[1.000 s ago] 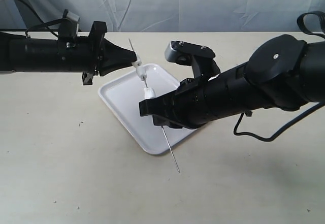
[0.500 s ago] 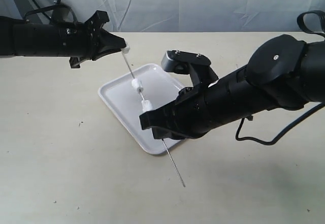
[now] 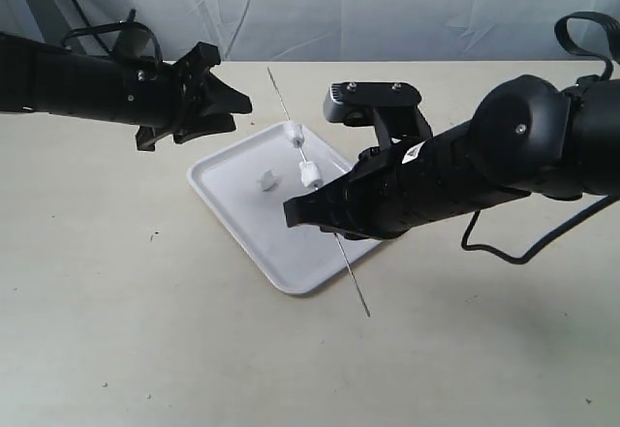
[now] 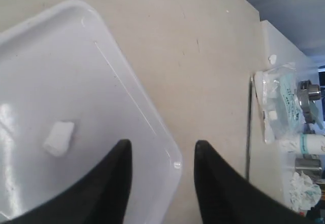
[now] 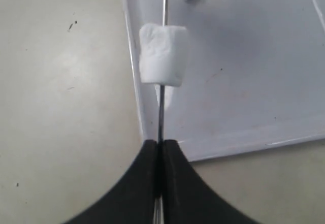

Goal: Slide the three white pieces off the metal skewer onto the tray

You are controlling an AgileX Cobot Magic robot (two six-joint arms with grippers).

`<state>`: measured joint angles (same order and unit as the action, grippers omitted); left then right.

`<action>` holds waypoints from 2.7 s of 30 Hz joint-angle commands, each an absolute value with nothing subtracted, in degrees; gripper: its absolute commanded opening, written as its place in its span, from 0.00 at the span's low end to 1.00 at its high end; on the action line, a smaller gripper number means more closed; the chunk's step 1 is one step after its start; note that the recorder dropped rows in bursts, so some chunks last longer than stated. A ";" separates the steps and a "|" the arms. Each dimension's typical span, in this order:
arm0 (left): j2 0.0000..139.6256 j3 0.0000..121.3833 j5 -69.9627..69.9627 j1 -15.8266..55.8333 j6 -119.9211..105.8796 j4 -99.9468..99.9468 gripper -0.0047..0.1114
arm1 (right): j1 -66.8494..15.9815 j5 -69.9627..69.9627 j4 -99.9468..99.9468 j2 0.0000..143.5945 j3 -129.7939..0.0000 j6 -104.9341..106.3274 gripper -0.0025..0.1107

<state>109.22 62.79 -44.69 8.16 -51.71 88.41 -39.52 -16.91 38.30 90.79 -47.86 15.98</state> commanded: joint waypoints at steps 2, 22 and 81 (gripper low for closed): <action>108.70 62.85 -50.08 8.96 -51.54 90.29 0.39 | -39.40 -14.92 37.97 93.17 -47.76 15.31 0.02; 108.70 62.85 -54.18 10.85 -53.20 93.05 0.35 | -39.40 -13.63 42.50 95.74 -53.51 14.80 0.02; 108.70 62.85 -51.42 10.96 -55.60 93.85 0.37 | -39.40 -17.14 48.28 95.74 -55.39 18.43 0.02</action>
<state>109.22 62.79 -51.24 10.77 -55.25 93.94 -39.52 -16.91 48.10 95.58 -54.52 17.18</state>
